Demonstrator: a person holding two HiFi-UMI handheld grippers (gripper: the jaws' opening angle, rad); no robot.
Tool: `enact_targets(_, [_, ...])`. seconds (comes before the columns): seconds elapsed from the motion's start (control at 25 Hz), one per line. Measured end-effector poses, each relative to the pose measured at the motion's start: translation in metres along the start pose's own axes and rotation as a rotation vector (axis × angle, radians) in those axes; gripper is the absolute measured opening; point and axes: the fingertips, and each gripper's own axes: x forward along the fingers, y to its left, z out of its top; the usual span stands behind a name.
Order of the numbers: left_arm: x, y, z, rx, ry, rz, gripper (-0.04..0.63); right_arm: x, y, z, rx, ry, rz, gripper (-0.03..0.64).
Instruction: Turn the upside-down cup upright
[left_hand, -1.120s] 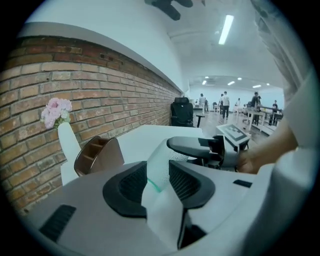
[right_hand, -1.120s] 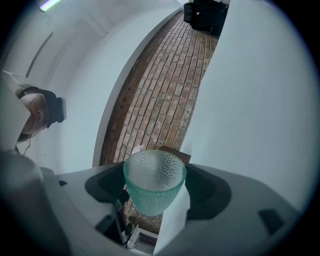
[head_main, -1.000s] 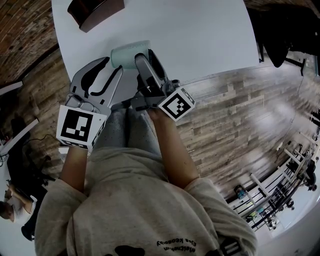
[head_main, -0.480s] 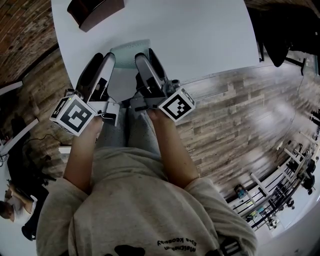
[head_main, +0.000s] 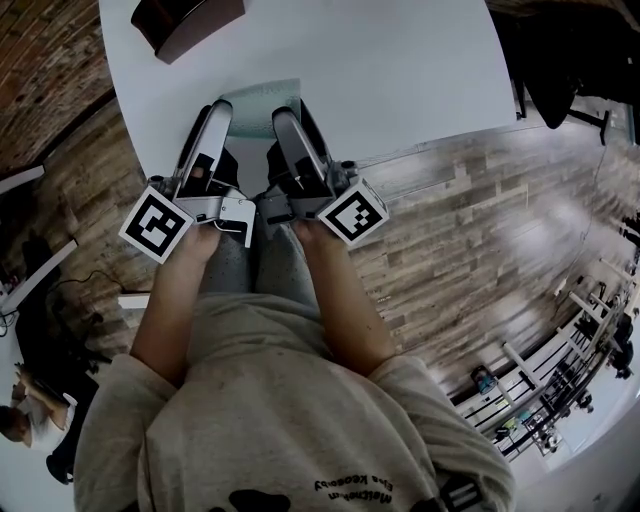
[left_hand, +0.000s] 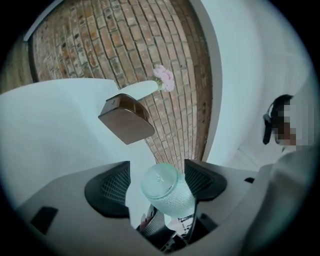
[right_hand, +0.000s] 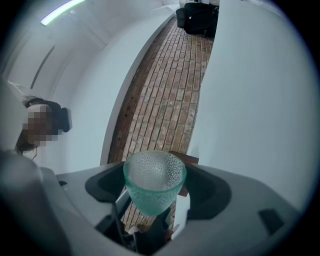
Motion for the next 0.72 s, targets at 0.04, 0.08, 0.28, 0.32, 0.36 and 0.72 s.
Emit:
enact_targets(0.04, [0.001,0.000,0.000,-0.035,-0.009,-0.013,0.328,0.000,0.001,0.000,0.000,0.001,0.002,0.368])
enact_targets(0.08, [0.001,0.000,-0.001,-0.069,-0.016,-0.029,0.331,0.000,0.001,-0.001,-0.001,0.003,0.003,0.368])
enact_targets(0.28, [0.007,-0.008,-0.005,-0.188,-0.018,-0.107,0.347,-0.001,0.004,-0.005,-0.006,0.018,0.017,0.368])
enact_targets(0.32, [0.009,-0.010,-0.006,-0.198,-0.008,-0.120,0.347,-0.001,0.005,-0.006,-0.001,0.021,0.025,0.368])
enact_targets(0.36, [0.010,-0.012,-0.008,-0.211,0.004,-0.134,0.347,-0.001,0.006,-0.006,0.003,0.026,0.033,0.368])
enact_targets(0.72, [0.017,-0.016,-0.007,-0.233,-0.003,-0.170,0.321,-0.002,0.008,-0.009,0.011,0.030,0.067,0.368])
